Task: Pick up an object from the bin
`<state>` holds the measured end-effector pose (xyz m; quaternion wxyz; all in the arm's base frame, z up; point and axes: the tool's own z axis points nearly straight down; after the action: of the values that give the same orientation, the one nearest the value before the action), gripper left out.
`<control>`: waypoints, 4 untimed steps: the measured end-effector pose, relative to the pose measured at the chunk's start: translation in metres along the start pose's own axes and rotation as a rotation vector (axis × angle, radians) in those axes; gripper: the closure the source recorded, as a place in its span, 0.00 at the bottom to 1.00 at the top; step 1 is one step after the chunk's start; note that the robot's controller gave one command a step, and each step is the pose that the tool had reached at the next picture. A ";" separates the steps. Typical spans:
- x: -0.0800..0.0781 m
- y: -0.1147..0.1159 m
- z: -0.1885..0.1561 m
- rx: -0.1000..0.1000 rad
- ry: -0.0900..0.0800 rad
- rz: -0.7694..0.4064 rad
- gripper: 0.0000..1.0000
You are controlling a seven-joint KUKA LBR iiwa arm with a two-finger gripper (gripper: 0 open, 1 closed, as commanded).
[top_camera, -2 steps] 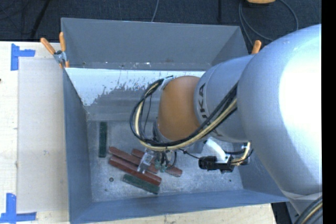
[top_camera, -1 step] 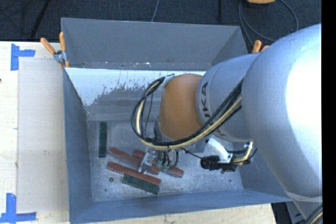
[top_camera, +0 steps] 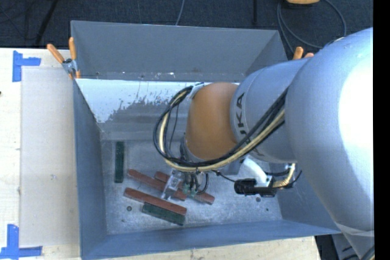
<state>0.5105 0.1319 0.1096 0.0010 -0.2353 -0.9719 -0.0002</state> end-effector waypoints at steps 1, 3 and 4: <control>-0.001 0.000 -0.005 -0.001 -0.002 0.000 1.00; 0.001 -0.001 -0.029 0.004 0.004 0.000 1.00; 0.000 0.000 -0.039 -0.001 -0.002 -0.001 1.00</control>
Offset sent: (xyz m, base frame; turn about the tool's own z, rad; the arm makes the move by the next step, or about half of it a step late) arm 0.0002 0.0001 0.0680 0.0000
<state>0.5109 0.1316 0.1483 -0.0003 -0.2350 -0.9720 -0.0007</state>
